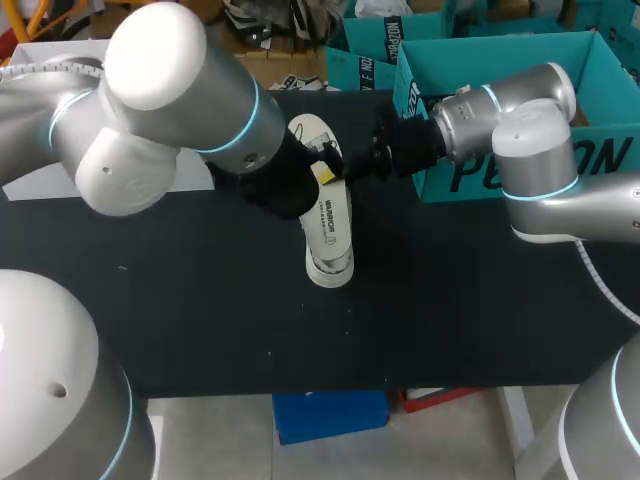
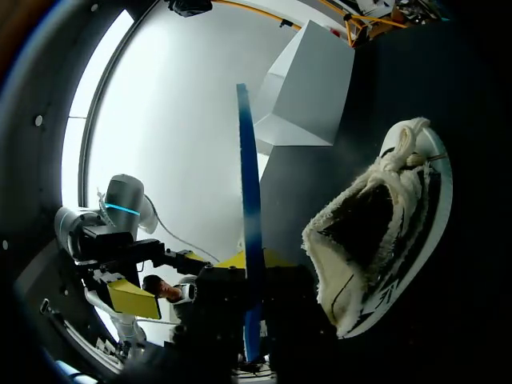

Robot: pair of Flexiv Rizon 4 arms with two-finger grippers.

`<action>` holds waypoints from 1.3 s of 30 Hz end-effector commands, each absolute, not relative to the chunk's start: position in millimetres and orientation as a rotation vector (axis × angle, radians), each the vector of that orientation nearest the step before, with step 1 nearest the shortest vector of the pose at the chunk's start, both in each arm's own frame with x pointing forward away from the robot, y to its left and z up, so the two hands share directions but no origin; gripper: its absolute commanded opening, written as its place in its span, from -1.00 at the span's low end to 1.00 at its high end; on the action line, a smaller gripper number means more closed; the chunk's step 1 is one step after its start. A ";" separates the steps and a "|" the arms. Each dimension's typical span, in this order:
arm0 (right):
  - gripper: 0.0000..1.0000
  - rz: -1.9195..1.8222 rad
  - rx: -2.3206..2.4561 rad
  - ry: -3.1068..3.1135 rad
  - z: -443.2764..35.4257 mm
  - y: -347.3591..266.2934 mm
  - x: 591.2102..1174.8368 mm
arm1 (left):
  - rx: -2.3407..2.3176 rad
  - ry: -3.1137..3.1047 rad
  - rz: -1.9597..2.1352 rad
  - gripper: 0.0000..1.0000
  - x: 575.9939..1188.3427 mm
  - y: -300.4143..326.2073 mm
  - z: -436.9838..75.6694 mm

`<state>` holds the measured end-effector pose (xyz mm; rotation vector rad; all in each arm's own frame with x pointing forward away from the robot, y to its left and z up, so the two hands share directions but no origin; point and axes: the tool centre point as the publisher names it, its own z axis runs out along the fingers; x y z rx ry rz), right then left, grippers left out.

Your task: Take the shoe out of the shoebox, open the shoe tongue, remove and reinsert the insole, then place the shoe into the shoebox

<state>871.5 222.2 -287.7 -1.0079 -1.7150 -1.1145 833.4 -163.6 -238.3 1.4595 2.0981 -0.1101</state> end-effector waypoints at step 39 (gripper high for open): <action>-1.00 -1.115 -1.008 -1.715 -288.7 223.0 872.0 | 0.993 1.350 -0.810 1.00 888.4 -99.7 -277.5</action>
